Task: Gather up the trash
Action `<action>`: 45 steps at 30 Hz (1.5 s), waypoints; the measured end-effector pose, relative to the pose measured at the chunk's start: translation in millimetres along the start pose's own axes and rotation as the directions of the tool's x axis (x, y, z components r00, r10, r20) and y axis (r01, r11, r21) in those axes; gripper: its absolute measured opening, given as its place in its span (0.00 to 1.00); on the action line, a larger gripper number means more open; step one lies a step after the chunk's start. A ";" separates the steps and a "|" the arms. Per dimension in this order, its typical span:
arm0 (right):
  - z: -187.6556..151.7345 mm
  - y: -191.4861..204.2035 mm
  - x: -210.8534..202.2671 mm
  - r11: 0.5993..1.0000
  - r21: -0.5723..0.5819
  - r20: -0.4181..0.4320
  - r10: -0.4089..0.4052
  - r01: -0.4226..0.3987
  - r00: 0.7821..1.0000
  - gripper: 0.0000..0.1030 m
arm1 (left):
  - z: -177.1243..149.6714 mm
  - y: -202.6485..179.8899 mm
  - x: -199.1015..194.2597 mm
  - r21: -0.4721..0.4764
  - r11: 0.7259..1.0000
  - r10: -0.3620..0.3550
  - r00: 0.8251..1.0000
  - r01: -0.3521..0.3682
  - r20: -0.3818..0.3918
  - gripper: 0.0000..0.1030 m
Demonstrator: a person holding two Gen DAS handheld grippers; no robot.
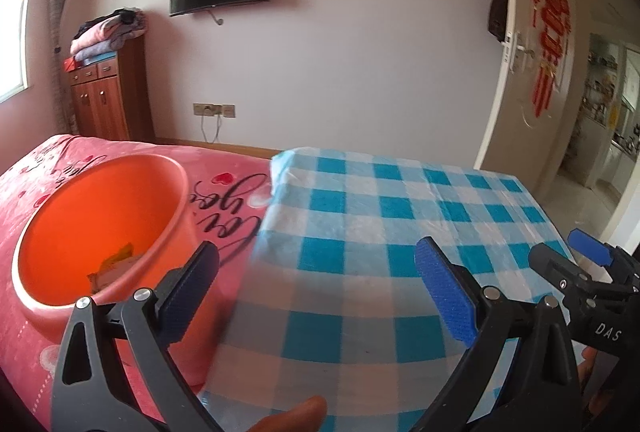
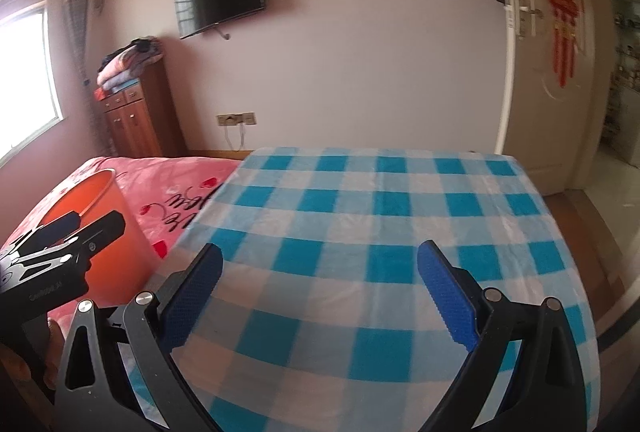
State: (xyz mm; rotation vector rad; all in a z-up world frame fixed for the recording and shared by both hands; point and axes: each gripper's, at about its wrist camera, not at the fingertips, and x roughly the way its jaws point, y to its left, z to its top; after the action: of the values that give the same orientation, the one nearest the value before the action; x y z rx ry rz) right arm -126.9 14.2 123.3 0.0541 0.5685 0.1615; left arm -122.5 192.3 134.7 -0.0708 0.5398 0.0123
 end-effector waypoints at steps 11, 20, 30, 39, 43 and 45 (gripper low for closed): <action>-20.1 -41.3 -15.9 0.994 0.035 0.018 -0.101 0.101 0.995 0.94 | -12.1 -46.4 6.0 0.067 0.997 -0.042 0.999 0.043 -0.018 0.96; -40.4 -80.1 -15.2 0.985 0.078 0.007 -0.153 0.152 0.988 0.94 | -24.8 -84.7 22.6 0.086 0.992 -0.088 0.994 0.094 -0.069 0.96; -51.9 -106.7 -18.4 0.972 0.091 0.030 -0.218 0.215 0.975 0.94 | -37.1 -121.6 36.0 0.124 0.983 -0.121 0.988 0.132 -0.096 0.96; -54.8 -118.4 -22.1 0.961 0.087 0.047 -0.268 0.263 0.962 0.94 | -43.6 -140.6 39.5 0.144 0.981 -0.117 0.989 0.130 -0.094 0.96; -54.4 -119.4 -24.6 0.959 0.075 0.064 -0.280 0.275 0.958 0.94 | -43.6 -141.4 39.4 0.146 0.981 -0.115 0.989 0.128 -0.092 0.96; -55.0 -119.6 -25.2 0.958 0.075 0.067 -0.280 0.275 0.958 0.94 | -43.9 -142.0 39.6 0.148 0.981 -0.114 0.989 0.126 -0.091 0.96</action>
State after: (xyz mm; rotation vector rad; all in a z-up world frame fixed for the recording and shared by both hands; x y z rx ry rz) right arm -161.1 -107.6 78.9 0.0423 0.4981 -0.1330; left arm -106.7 47.3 86.0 0.0469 0.6166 -0.1507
